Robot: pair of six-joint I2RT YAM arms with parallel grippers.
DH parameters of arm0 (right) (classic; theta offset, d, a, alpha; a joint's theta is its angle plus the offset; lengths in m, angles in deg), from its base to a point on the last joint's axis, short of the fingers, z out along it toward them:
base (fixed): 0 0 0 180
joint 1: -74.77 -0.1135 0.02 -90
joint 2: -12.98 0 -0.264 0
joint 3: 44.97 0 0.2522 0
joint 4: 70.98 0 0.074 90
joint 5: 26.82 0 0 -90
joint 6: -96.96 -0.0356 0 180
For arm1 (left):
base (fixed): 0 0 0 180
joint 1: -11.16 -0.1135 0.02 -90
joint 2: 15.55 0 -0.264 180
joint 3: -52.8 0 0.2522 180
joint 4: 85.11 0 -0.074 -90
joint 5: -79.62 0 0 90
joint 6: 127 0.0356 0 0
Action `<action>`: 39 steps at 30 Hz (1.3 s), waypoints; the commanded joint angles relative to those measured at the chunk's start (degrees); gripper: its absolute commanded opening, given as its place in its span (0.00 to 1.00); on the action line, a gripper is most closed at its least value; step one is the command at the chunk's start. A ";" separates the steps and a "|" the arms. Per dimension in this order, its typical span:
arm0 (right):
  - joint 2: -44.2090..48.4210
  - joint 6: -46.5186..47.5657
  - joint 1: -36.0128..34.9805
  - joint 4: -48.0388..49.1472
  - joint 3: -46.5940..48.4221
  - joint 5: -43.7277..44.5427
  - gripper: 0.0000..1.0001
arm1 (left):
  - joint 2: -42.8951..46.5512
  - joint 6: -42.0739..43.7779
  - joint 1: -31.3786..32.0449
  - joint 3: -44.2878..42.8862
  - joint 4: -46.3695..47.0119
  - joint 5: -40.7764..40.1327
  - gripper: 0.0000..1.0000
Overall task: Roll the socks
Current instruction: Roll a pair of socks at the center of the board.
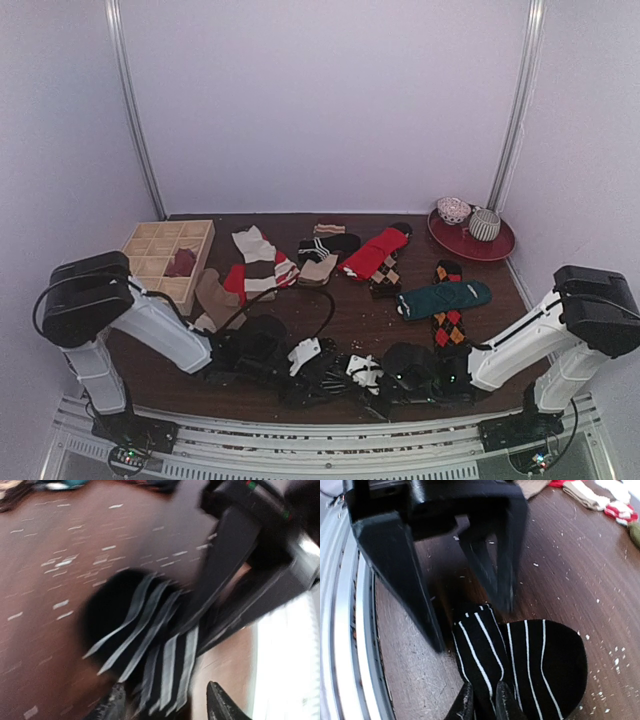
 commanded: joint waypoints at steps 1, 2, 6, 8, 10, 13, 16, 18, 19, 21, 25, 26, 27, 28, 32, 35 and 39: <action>-1.10 -14.72 2.70 -7.03 -1.47 -12.72 0.14 | 9.88 8.05 0.00 4.03 -5.06 -14.69 0.56; -1.42 -16.77 3.53 -6.72 -1.31 -15.62 0.15 | 12.29 10.64 0.98 5.15 -2.65 -17.69 0.57; -3.60 -22.84 6.20 -6.25 -0.75 -22.37 0.15 | 17.29 20.51 3.94 10.45 8.60 -19.66 0.60; -5.12 -24.32 7.27 -5.84 -0.64 -24.76 0.15 | 16.54 22.96 3.96 10.33 10.96 -15.71 0.60; -6.64 -25.66 8.21 -5.21 -0.51 -26.26 0.15 | 13.98 23.71 3.95 8.79 11.11 -11.89 0.59; -8.61 -27.43 9.52 -4.34 -0.72 -27.61 0.15 | 9.07 23.36 4.48 7.07 11.27 -7.73 0.56; -9.89 -28.43 10.44 -3.28 -1.01 -28.61 0.15 | 5.75 22.77 5.13 6.46 12.14 -6.91 0.56; -10.45 -28.49 10.78 -3.21 -1.12 -29.25 0.15 | 4.13 22.67 5.18 6.07 12.01 -7.03 0.55; -10.73 -28.49 10.97 -3.26 -1.09 -29.63 0.15 | 3.56 22.71 5.18 5.82 11.88 -7.21 0.54; -11.08 -28.14 11.35 -3.81 -0.95 -30.11 0.15 | 2.57 22.71 5.18 5.29 11.18 -7.44 0.51; -10.69 -27.22 11.51 -4.72 -0.86 -30.24 0.15 | 0.56 22.41 5.18 3.69 10.43 -8.33 0.47; -10.50 -27.17 11.51 -4.65 -0.95 -30.34 0.15 | 0.09 22.34 5.18 3.35 10.18 -8.38 0.43; -10.41 -27.09 11.49 -4.68 -0.97 -30.36 0.15 | -0.29 22.20 5.18 3.08 9.92 -8.29 0.34; -10.48 -26.96 11.54 -4.71 -0.89 -30.36 0.15 | -0.55 22.18 5.18 2.79 9.55 -7.98 0.20; -10.47 -26.73 11.53 -4.20 -0.88 -30.19 0.16 | -0.62 20.36 5.18 2.17 7.29 -8.68 0.00; -7.79 -25.84 11.54 -4.19 -1.11 -28.97 0.20 | -0.98 17.02 5.12 1.52 3.59 -9.96 0.00; 2.00 -21.17 11.31 -3.84 -3.90 -20.17 0.31 | -2.24 10.75 5.01 0.09 -3.17 -9.19 0.00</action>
